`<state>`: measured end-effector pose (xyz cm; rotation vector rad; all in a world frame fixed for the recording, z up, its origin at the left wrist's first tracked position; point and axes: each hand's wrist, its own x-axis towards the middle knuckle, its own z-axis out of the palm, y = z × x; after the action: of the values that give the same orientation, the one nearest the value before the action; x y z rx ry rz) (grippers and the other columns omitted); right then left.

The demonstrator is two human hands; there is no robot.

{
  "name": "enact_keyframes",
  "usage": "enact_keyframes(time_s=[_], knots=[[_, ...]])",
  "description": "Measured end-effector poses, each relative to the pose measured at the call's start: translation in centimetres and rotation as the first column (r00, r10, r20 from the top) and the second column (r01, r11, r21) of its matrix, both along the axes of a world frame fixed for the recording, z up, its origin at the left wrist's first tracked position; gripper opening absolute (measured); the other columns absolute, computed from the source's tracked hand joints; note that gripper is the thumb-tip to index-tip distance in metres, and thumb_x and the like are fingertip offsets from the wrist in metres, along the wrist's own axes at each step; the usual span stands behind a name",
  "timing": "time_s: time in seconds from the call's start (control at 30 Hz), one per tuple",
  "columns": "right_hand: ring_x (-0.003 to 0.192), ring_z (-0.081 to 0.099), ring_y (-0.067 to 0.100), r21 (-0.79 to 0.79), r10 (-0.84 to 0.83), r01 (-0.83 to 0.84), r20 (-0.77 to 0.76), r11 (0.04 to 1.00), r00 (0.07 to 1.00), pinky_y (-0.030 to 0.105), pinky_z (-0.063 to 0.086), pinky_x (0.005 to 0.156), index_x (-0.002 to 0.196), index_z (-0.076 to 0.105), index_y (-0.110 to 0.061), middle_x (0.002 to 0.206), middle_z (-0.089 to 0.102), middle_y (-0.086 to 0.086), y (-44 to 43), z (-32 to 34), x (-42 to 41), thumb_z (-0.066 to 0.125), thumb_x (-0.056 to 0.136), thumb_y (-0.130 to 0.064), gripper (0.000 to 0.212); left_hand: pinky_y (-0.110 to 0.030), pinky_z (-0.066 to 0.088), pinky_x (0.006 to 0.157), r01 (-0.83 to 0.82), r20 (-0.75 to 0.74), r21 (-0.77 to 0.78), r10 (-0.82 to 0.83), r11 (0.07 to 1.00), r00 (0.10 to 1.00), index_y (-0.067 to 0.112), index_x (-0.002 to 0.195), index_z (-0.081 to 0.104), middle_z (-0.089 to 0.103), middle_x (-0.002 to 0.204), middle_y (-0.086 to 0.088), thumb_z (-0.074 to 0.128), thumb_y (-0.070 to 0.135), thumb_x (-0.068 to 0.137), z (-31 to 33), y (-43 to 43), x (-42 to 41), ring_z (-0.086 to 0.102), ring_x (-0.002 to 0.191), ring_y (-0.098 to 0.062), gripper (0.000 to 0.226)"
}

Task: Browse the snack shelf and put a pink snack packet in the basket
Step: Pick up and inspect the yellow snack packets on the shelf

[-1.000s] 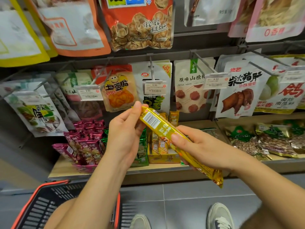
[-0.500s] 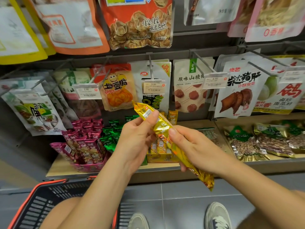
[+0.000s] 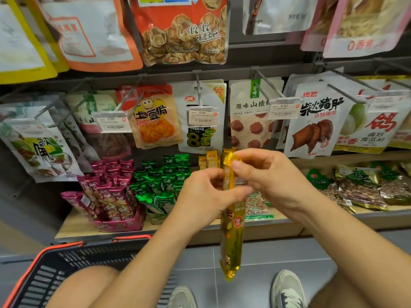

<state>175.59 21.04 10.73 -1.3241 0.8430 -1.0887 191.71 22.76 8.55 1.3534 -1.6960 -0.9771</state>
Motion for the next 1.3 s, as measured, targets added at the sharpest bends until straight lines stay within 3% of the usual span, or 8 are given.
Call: enact_keyframes(time_s=[0.27, 0.4, 0.5, 0.63, 0.83, 0.9, 1.03, 1.3], knots=[[0.075, 0.063, 0.013, 0.220, -0.291, 0.229, 0.312, 0.948, 0.904, 0.028, 0.054, 0.071, 0.093, 0.069, -0.013, 0.082, 0.067, 0.002, -1.8, 0.8, -2.5, 0.063, 0.079, -0.023, 0.018, -0.021, 0.046, 0.057, 0.175, 0.205, 0.133, -0.200, 0.976, 0.958, 0.027, 0.080, 0.055, 0.062, 0.066, 0.020, 0.070, 0.052, 0.079, -2.2, 0.5, -0.6, 0.057, 0.059, 0.002, 0.029], [0.088, 0.068, 0.016, 0.207, -0.169, 0.131, 0.176, 0.969, 0.970, 0.036, 0.057, 0.072, 0.105, 0.066, -0.021, 0.094, 0.067, 0.002, -1.8, 0.7, -3.3, 0.067, 0.080, -0.039, 0.031, -0.028, 0.045, 0.056, 0.156, 0.235, 0.043, -0.162, 0.987, 0.959, 0.026, 0.079, 0.056, 0.062, 0.068, 0.011, 0.057, 0.059, 0.085, -2.0, 0.6, -0.7, 0.057, 0.061, -0.005, 0.034], [0.091, 0.071, 0.022, 0.196, -0.100, 0.080, 0.094, 0.977, 0.990, 0.039, 0.058, 0.068, 0.119, 0.060, -0.024, 0.099, 0.071, 0.005, -1.5, 0.3, -2.9, 0.073, 0.079, -0.026, 0.042, -0.021, 0.034, 0.050, 0.093, 0.254, -0.023, -0.084, 0.995, 0.963, 0.026, 0.071, 0.053, 0.056, 0.058, 0.016, 0.057, 0.063, 0.083, -2.1, 0.6, -0.9, 0.049, 0.052, -0.001, 0.039], [0.083, 0.071, 0.022, 0.151, -0.275, 0.256, 0.128, 0.955, 0.953, 0.041, 0.058, 0.064, 0.113, 0.058, -0.014, 0.096, 0.070, 0.009, -1.7, 0.5, -3.2, 0.067, 0.087, -0.014, 0.028, -0.020, 0.037, 0.051, 0.046, 0.182, 0.013, -0.048, 0.999, 0.982, 0.025, 0.073, 0.061, 0.056, 0.057, 0.013, 0.070, 0.054, 0.078, -1.8, 0.2, -0.4, 0.047, 0.050, -0.001, 0.032], [0.083, 0.073, 0.025, 0.317, -0.412, 0.339, 0.201, 0.886, 0.889, 0.042, 0.059, 0.062, 0.106, 0.057, -0.011, 0.091, 0.069, 0.009, -2.5, 0.3, -5.0, 0.062, 0.092, -0.015, 0.015, -0.044, 0.055, 0.073, 0.119, 0.018, 0.051, -0.120, 0.992, 0.993, 0.036, 0.092, 0.074, 0.073, 0.083, -0.003, 0.078, 0.038, 0.077, -0.3, 0.0, 1.5, 0.064, 0.070, -0.018, 0.016], [0.083, 0.073, 0.025, 0.361, -0.439, 0.348, 0.209, 0.865, 0.874, 0.043, 0.060, 0.062, 0.104, 0.055, -0.011, 0.089, 0.070, 0.009, -2.8, 0.2, -5.3, 0.061, 0.094, -0.017, 0.013, -0.035, 0.059, 0.078, 0.066, -0.043, 0.015, -0.065, 0.998, 0.997, 0.050, 0.093, 0.072, 0.075, 0.092, 0.008, 0.083, 0.043, 0.069, 0.2, 0.0, 1.9, 0.071, 0.084, -0.015, 0.028], [0.080, 0.074, 0.025, 0.427, -0.489, 0.363, 0.232, 0.828, 0.841, 0.043, 0.060, 0.060, 0.102, 0.053, -0.011, 0.076, 0.073, 0.008, -3.2, -0.1, -5.7, 0.060, 0.095, -0.019, 0.013, -0.019, 0.055, 0.073, -0.071, -0.205, -0.050, 0.059, 0.996, 0.977, 0.038, 0.097, 0.075, 0.076, 0.091, 0.011, 0.080, 0.042, 0.056, 0.5, 0.0, 2.7, 0.072, 0.086, -0.011, 0.042], [0.083, 0.072, 0.028, 0.473, -0.510, 0.407, 0.109, 0.782, 0.853, 0.037, 0.059, 0.056, 0.131, 0.041, -0.020, 0.112, 0.063, 0.013, -3.2, -0.7, -5.7, 0.068, 0.090, -0.022, 0.049, -0.015, 0.051, 0.073, -0.249, -0.179, -0.399, 0.191, 0.882, 0.965, 0.033, 0.084, 0.074, 0.074, 0.083, 0.014, 0.076, 0.011, 0.078, 1.0, 0.5, 3.2, 0.068, 0.082, -0.003, 0.023]])
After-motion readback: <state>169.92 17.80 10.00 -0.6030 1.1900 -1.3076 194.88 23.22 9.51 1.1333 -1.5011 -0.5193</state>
